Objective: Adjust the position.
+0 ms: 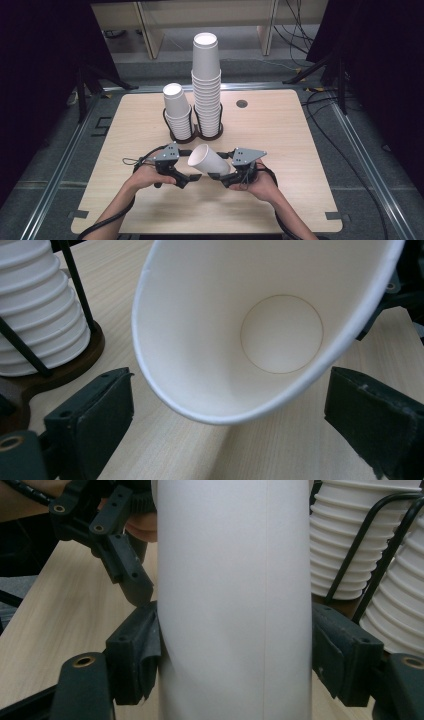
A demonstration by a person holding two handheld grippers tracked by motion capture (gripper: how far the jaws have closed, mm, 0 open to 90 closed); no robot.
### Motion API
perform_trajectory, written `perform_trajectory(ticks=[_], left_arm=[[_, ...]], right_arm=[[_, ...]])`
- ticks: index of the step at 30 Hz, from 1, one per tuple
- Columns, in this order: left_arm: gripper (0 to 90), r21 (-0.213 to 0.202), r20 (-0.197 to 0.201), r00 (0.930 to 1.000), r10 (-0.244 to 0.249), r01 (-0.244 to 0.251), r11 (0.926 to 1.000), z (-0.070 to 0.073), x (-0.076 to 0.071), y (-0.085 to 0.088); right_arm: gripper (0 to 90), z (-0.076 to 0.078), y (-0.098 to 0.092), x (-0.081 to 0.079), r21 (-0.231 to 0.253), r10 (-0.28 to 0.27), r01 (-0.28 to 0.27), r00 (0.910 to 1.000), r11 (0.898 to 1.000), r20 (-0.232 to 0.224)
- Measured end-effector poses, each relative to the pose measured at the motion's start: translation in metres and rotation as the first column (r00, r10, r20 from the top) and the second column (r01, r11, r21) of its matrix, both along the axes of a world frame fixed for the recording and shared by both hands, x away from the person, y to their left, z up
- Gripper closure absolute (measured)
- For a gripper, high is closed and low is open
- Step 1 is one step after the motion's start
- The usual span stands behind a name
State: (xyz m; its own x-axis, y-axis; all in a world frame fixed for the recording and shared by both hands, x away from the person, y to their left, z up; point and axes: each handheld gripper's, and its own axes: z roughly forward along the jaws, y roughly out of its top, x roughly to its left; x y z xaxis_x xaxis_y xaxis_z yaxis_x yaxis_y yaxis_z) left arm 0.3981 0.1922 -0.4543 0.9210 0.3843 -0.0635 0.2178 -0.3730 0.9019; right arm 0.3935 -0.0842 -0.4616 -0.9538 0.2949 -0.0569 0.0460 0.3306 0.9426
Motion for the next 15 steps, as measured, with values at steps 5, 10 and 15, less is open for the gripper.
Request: perform_trajectory(ticks=[5,10,15], left_arm=[[5.5,-0.063,-0.015,0.9999,0.005,-0.006,0.9980,0.0001,0.0025,0.0014],[5.8,-0.095,-0.025,0.9996,0.012,-0.014,0.9954,0.0034,0.0029,0.0028],[5.8,-0.126,-0.028,0.9995,0.013,-0.016,0.9918,0.0045,0.0036,0.0020]], right_arm=[[27.8,-0.0002,-0.0006,0.0006,0.014,-0.017,0.017,0.9998,1.000,-0.005],[27.7,0.0009,-0.0014,0.0007,0.026,-0.013,0.013,0.9999,1.000,-0.008],[27.7,0.0016,-0.0014,0.0007,0.022,-0.019,0.019,0.9998,1.000,-0.010]])
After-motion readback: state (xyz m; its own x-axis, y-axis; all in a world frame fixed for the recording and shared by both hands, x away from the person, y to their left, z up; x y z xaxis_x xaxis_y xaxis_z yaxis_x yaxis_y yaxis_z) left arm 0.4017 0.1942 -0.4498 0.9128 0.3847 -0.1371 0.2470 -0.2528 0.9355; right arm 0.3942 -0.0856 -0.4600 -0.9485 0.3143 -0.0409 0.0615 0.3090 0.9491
